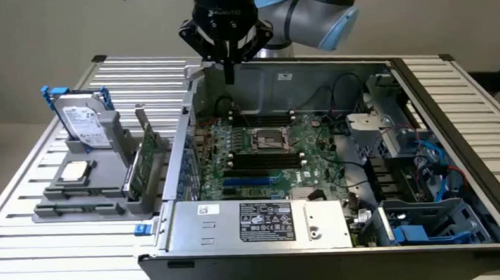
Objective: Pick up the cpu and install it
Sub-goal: 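Reach for the cpu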
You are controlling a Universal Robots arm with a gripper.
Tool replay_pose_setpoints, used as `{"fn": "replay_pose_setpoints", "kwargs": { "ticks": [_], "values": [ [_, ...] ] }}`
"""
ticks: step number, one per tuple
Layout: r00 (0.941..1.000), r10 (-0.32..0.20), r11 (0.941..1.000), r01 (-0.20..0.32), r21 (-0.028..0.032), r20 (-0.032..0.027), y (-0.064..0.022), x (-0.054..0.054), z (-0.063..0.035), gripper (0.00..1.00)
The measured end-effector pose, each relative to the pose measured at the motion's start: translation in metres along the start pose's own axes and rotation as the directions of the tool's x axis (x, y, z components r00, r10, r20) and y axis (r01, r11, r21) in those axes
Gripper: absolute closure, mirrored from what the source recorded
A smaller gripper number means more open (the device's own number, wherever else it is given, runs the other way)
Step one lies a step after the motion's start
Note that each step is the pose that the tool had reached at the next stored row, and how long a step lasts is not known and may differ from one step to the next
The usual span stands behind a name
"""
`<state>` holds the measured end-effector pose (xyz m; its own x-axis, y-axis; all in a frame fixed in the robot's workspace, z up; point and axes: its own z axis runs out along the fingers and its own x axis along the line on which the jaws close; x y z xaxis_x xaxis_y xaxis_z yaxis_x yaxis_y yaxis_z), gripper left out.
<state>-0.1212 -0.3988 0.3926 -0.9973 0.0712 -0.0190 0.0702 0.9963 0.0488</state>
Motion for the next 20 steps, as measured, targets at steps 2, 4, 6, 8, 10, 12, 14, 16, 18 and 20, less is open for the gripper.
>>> {"fn": "replay_pose_setpoints", "kwargs": {
  "ticks": [2,4,6,8,10,12,14,16,18,20],
  "values": [
    [1.0000,0.000,1.0000,0.000,0.0001,0.0000,0.0000,0.000,0.0000,0.89],
    [1.0000,0.000,1.0000,0.000,0.0000,0.0000,0.0000,0.000,0.0000,0.89],
    [1.0000,0.000,1.0000,0.000,0.0000,0.0000,0.0000,0.000,0.0000,0.89],
    [1.0000,0.000,1.0000,0.000,0.0000,0.0000,0.0000,0.000,0.0000,0.89],
    [1.0000,0.000,1.0000,0.000,0.0000,0.0000,0.0000,0.000,0.0000,0.89],
    [1.0000,0.000,1.0000,0.000,0.0000,0.0000,0.0000,0.000,0.0000,0.89],
    [1.0000,0.000,1.0000,0.000,0.0000,0.0000,0.0000,0.000,0.0000,0.89],
    [1.0000,0.000,1.0000,0.000,0.0004,-0.0003,0.0010,0.012,0.0014,0.89],
    [1.0000,0.000,1.0000,0.000,0.0002,-0.0003,0.0019,0.021,0.0030,0.89],
    [1.0000,0.000,1.0000,0.000,0.0001,-0.0002,0.0028,0.031,0.0045,0.89]
  ]
}}
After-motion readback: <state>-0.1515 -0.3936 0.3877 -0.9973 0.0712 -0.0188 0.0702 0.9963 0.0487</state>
